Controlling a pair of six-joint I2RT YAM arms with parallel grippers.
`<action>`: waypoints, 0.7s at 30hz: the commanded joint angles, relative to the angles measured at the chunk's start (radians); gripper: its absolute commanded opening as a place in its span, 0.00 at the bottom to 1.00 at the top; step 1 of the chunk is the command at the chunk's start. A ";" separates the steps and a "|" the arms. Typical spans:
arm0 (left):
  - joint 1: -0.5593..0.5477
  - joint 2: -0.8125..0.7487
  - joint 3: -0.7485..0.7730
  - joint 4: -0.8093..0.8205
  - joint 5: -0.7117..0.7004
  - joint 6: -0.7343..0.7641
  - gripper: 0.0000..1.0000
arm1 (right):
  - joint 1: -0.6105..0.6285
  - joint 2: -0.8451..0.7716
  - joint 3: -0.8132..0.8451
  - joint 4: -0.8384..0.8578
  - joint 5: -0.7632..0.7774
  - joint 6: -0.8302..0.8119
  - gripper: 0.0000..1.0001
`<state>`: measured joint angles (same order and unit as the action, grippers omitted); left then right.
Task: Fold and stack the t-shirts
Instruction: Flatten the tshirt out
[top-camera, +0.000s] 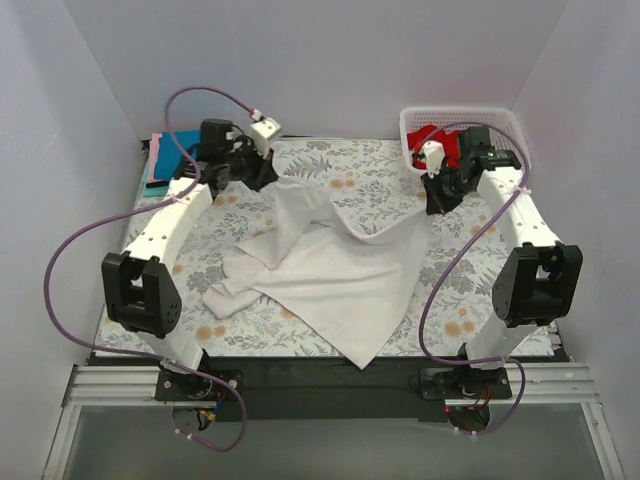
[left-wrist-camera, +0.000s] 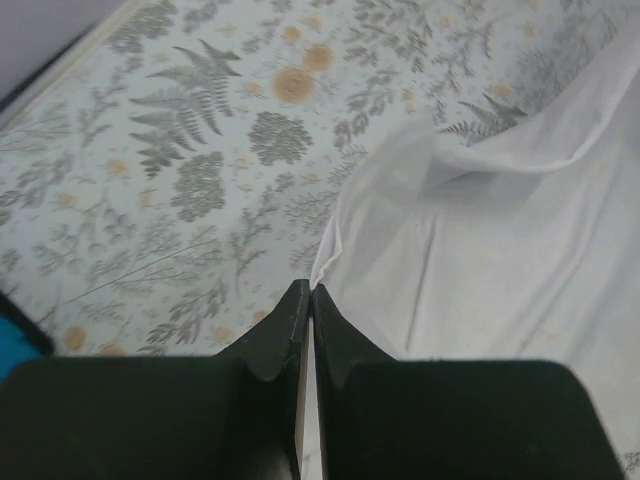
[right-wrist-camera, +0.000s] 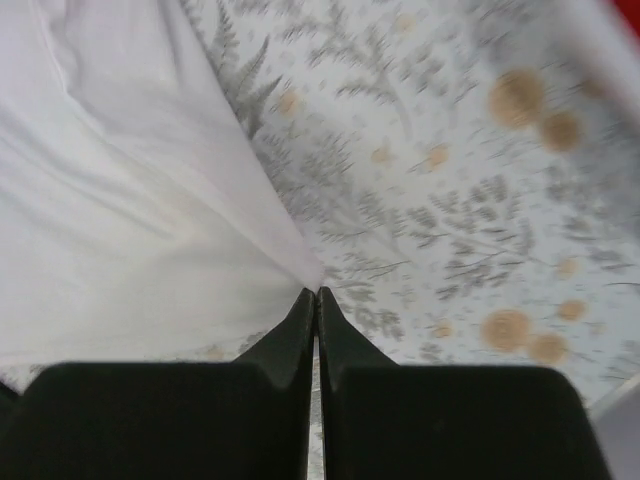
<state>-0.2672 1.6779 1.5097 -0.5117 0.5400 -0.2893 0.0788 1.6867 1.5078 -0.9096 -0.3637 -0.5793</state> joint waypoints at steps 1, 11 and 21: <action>0.104 -0.127 0.060 -0.025 0.057 -0.076 0.00 | -0.005 -0.074 0.187 -0.023 0.089 -0.025 0.01; 0.305 -0.473 -0.025 0.120 -0.074 -0.174 0.00 | -0.004 -0.268 0.396 -0.009 0.154 -0.016 0.01; 0.325 -0.655 0.009 0.222 -0.304 -0.189 0.00 | -0.002 -0.453 0.459 0.146 0.146 0.047 0.01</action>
<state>0.0502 0.9913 1.4593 -0.3195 0.3504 -0.4686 0.0795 1.2457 1.9121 -0.8715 -0.2329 -0.5655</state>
